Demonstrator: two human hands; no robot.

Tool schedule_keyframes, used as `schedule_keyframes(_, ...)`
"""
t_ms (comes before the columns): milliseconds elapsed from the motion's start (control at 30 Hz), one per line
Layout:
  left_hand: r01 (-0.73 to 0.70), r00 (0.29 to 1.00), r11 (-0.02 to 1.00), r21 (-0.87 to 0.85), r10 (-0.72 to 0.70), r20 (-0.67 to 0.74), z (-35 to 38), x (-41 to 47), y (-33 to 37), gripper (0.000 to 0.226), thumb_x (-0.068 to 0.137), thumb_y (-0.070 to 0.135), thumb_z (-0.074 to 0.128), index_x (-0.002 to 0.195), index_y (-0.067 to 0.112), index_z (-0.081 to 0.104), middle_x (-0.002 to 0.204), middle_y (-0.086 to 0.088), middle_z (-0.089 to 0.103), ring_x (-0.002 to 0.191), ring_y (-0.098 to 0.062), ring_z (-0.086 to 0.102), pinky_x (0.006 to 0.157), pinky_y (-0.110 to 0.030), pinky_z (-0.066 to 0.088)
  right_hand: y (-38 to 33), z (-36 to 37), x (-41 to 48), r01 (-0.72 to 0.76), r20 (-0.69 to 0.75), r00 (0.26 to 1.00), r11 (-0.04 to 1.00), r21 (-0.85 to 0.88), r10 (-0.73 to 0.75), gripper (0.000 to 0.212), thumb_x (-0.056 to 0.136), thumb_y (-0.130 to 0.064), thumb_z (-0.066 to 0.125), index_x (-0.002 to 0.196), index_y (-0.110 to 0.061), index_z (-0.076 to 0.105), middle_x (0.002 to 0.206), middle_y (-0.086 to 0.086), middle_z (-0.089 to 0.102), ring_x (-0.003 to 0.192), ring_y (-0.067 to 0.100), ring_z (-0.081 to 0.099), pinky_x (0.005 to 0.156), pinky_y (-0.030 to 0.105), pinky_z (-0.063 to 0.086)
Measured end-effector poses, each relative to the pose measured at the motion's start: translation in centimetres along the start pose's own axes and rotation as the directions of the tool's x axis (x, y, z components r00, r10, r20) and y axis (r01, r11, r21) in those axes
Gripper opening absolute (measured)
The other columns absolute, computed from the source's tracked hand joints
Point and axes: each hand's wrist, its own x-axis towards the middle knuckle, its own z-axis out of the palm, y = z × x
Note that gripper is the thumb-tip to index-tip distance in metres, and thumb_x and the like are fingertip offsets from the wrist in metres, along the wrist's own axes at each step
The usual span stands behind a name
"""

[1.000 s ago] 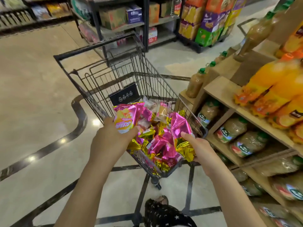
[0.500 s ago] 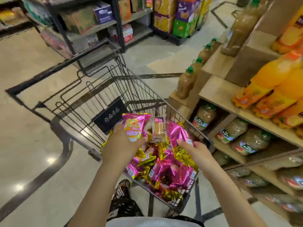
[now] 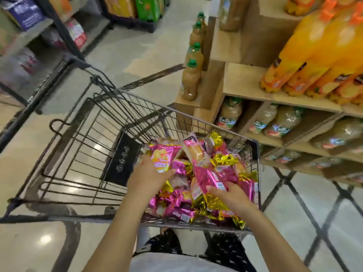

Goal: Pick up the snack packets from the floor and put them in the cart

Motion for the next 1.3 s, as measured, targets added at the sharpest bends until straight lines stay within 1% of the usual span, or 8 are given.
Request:
schedule_keyframes(133, -0.062, 0.992, 0.997, 0.050, 0.056, 0.111, 0.5, 1.2, 0.3, 0.102, 0.081, 0.060, 0.066, 0.153, 0.013, 0.011, 0.129, -0.013, 0.058, 0.114, -0.033, 0.057, 0.088, -0.039, 0.050, 2.2, 1.0, -1.0, -0.086, -0.051, 0.995, 0.996, 0.018, 0.087, 0.073, 0.084, -0.053, 0.067, 0.140, -0.011, 0.045, 0.126, 0.005, 0.057, 0.108, 0.019, 0.053, 0.085, 0.027, 0.038)
schedule_keyframes(233, -0.150, 0.982, 0.978, 0.147, 0.131, 0.133, 0.7, 1.6, 1.3, 0.105, 0.083, 0.063, 0.062, 0.156, 0.014, 0.004, 0.145, -0.010, 0.048, 0.127, -0.034, 0.050, 0.097, -0.040, 0.044, 3.5, 1.1, -1.3, -0.097, -0.153, 0.984, 0.993, -0.064, 0.086, 0.088, 0.081, -0.057, 0.069, 0.147, -0.008, 0.037, 0.134, 0.009, 0.056, 0.120, 0.026, 0.054, 0.097, 0.032, 0.045)
schedule_keyframes(367, -0.248, 0.960, 0.948, 0.199, 0.214, 0.178, 1.5, 1.3, 3.5, 0.097, 0.079, 0.070, 0.059, 0.149, 0.011, 0.025, 0.135, -0.013, 0.055, 0.120, -0.034, 0.054, 0.094, -0.044, 0.048, 5.6, 0.1, -1.9, -0.100, -0.273, 0.961, 0.983, -0.156, 0.055, 0.074, 0.077, -0.062, 0.069, 0.131, -0.014, 0.051, 0.116, 0.007, 0.066, 0.107, 0.025, 0.062, 0.082, 0.032, 0.049)
schedule_keyframes(467, -0.354, 0.929, 0.887, 0.298, 0.298, 0.217, 3.1, -0.1, 6.1, 0.093, 0.082, 0.069, 0.056, 0.149, 0.012, 0.027, 0.144, -0.013, 0.047, 0.124, -0.034, 0.051, 0.096, -0.041, 0.047, 7.5, -1.7, -3.1, -0.139, -0.358, 0.931, 0.975, -0.174, 0.069, 0.068, 0.072, -0.068, 0.067, 0.116, -0.017, 0.056, 0.110, 0.004, 0.066, 0.103, 0.023, 0.062, 0.081, 0.034, 0.051)
schedule_keyframes(700, -0.623, 0.782, 0.677, 0.393, 0.516, 0.350, 10.0, -7.2, 13.9, 0.088, 0.084, 0.069, 0.053, 0.147, 0.012, 0.030, 0.135, -0.013, 0.054, 0.125, -0.034, 0.050, 0.101, -0.043, 0.043, 14.0, -7.6, -8.7, -0.276, -0.521, 0.842, 0.941, -0.196, 0.139, 0.080, 0.085, -0.067, 0.056, 0.140, -0.013, 0.037, 0.134, 0.011, 0.052, 0.123, 0.027, 0.049, 0.096, 0.038, 0.047)
schedule_keyframes(833, -0.724, 0.690, 0.574, 0.382, 0.589, 0.421, 14.4, -11.9, 18.3, 0.084, 0.082, 0.070, 0.056, 0.142, 0.016, 0.035, 0.138, -0.013, 0.051, 0.127, -0.036, 0.047, 0.096, -0.043, 0.046, 19.1, -10.6, -12.2, -0.305, -0.595, 0.777, 0.950, -0.071, 0.205, 0.080, 0.085, -0.067, 0.055, 0.141, -0.013, 0.036, 0.135, 0.010, 0.051, 0.123, 0.027, 0.049, 0.095, 0.037, 0.048)
schedule_keyframes(1000, -0.808, 0.581, 0.394, 0.437, 0.654, 0.484, 19.5, -17.4, 23.5, 0.080, 0.084, 0.071, 0.050, 0.140, 0.016, 0.035, 0.131, -0.009, 0.056, 0.121, -0.031, 0.051, 0.093, -0.040, 0.047, 26.1, -15.2, -16.2, -0.365, -0.667, 0.688, 0.931, 0.023, 0.286, 0.081, 0.086, -0.066, 0.053, 0.143, -0.011, 0.034, 0.136, 0.011, 0.050, 0.123, 0.028, 0.049, 0.095, 0.037, 0.046)
schedule_keyframes(1300, -0.886, 0.447, 0.238, 0.399, 0.669, 0.594, 31.0, -29.1, 32.1, 0.083, 0.084, 0.072, 0.050, 0.144, 0.016, 0.035, 0.141, -0.008, 0.049, 0.128, -0.029, 0.047, 0.099, -0.039, 0.044, 38.9, -22.0, -22.8, -0.412, -0.683, 0.590, 0.888, 0.203, 0.430, 0.084, 0.086, -0.067, 0.053, 0.146, -0.013, 0.030, 0.138, 0.011, 0.050, 0.124, 0.028, 0.049, 0.097, 0.038, 0.047)
